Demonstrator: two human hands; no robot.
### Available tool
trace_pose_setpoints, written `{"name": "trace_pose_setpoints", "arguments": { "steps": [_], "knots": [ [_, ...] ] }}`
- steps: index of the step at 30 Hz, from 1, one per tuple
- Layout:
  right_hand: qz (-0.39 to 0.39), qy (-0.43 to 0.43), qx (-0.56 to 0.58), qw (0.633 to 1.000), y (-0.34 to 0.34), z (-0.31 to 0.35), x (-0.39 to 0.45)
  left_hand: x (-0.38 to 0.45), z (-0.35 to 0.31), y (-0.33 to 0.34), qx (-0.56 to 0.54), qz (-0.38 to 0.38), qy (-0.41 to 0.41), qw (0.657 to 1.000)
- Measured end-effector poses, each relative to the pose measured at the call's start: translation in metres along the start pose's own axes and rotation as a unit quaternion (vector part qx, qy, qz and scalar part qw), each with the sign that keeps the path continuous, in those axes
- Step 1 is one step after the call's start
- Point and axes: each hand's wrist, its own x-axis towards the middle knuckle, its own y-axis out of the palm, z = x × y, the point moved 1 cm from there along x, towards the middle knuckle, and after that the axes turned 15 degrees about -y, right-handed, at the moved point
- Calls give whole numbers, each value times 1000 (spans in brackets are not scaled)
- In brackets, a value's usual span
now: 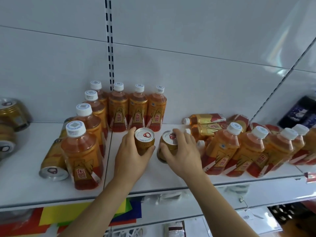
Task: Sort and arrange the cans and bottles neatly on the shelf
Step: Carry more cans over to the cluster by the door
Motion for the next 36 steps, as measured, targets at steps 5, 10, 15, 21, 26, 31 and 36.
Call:
{"name": "trace_pose_setpoints", "arguments": {
  "steps": [5,10,15,21,26,31,36],
  "knots": [
    [17,-51,39,998,-13,-4,-7,-21,-10,-4,-4,-11,13,1000],
    [-50,-147,97,983,-29,4,-25,-64,-16,-23,21,-68,-3,997],
    [-103,-242,175,949,-35,39,-38,-113,-15,-64,18,-142,3,990],
    [-116,-312,239,912,-32,120,-52,-150,7,-133,1,-223,-7,975],
    [-85,-320,264,906,-24,191,-60,-157,33,-198,13,-258,-22,966],
    [-79,-304,245,917,-5,261,-57,-148,70,-260,27,-245,-44,968],
    [-39,-260,181,948,17,315,-45,-118,102,-308,79,-196,-56,976]
  ]
}}
